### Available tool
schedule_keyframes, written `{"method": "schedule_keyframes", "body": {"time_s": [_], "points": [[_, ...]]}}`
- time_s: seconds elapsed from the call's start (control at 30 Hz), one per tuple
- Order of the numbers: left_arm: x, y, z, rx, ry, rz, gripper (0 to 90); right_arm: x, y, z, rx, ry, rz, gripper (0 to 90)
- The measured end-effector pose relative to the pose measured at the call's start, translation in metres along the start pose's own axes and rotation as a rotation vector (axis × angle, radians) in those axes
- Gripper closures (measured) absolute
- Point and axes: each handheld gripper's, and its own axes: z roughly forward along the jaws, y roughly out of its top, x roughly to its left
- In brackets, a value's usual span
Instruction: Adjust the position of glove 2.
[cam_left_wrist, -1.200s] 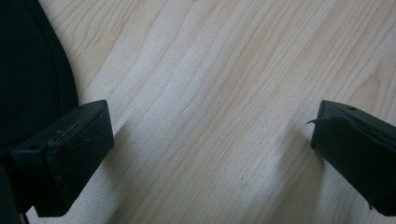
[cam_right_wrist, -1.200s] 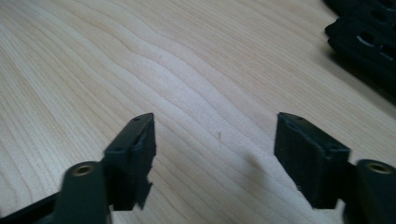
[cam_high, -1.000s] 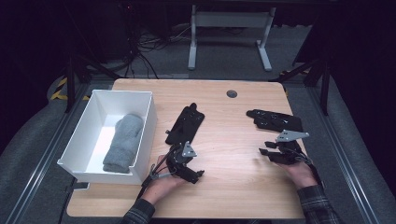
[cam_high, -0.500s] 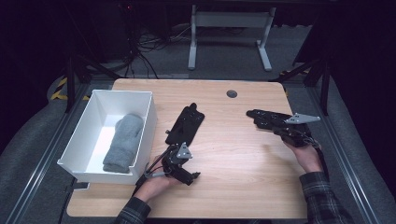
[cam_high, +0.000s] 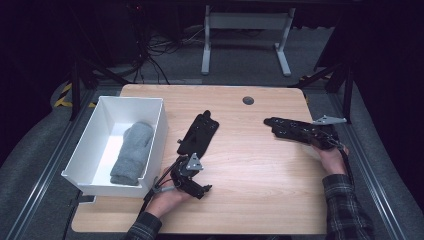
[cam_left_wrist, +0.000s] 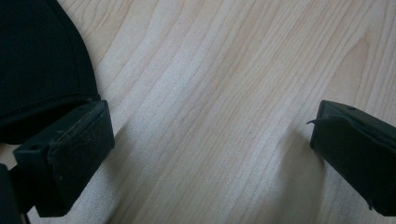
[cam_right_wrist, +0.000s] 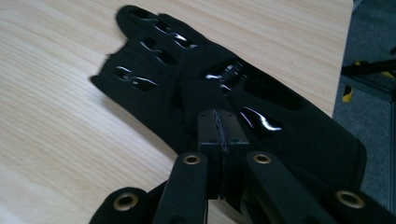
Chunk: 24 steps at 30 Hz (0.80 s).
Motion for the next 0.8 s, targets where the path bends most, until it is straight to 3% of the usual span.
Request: {"method": "schedule_keyframes", "body": {"time_s": [0.13,0.33,0.8], "points": [[0.0,0.0,0.0,0.0,0.0,-0.001,0.1,-0.006,-0.007,0.007,0.048,-0.03,0.003,90.0],[0.0,0.0,0.0,-0.002,0.0,0.001,0.1,-0.003,-0.011,0.011,0.074,-0.001,-0.003,90.0],[0.0,0.0,0.0,-0.003,0.001,0.0,0.1,0.035,-0.013,-0.004,0.119,0.099,-0.108,90.0]]}}
